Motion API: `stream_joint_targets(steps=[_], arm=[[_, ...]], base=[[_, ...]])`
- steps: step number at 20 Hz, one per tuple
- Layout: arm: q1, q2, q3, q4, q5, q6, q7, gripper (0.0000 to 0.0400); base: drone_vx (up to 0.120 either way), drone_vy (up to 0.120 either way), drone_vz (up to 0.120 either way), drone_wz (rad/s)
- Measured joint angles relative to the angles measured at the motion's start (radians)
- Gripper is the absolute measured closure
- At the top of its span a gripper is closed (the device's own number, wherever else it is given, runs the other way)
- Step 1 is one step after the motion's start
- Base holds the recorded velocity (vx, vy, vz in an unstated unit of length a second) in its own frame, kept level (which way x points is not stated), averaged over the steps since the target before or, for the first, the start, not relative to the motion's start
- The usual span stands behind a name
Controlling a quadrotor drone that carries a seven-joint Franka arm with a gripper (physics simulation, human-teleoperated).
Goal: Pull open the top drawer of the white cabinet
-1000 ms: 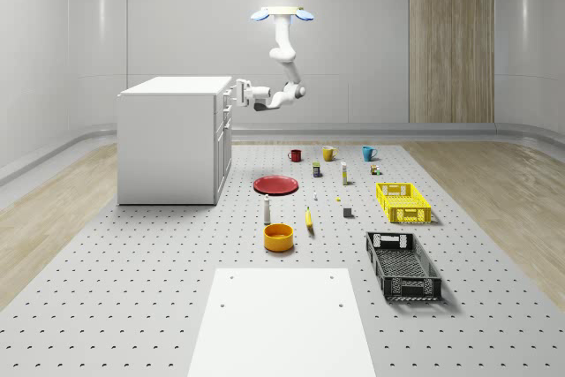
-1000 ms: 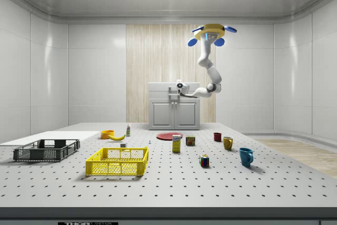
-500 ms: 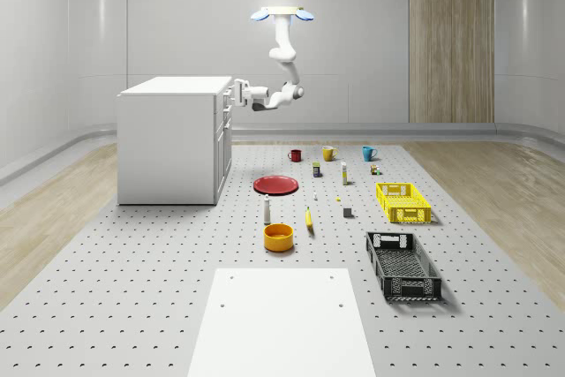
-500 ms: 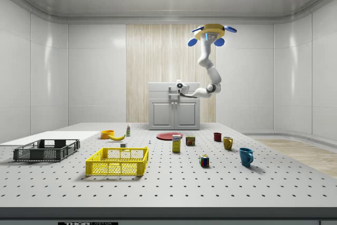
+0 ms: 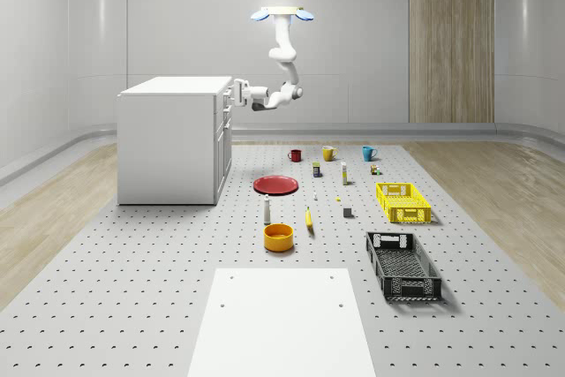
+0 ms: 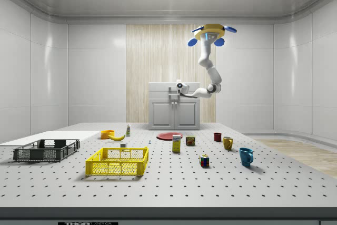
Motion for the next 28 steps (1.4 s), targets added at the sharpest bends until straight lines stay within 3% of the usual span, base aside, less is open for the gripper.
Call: stream_joint_targets(steps=[14,28], arm=[[-0.071,0.003,0.051,-0.009,0.022,-0.037,-0.006,0.0095],[-0.141,0.076,0.062,0.048,0.010,-0.095,-0.011,0.0095]], base=[[0.000,0.000,0.000,0.000],[0.000,0.000,0.000,0.000]])
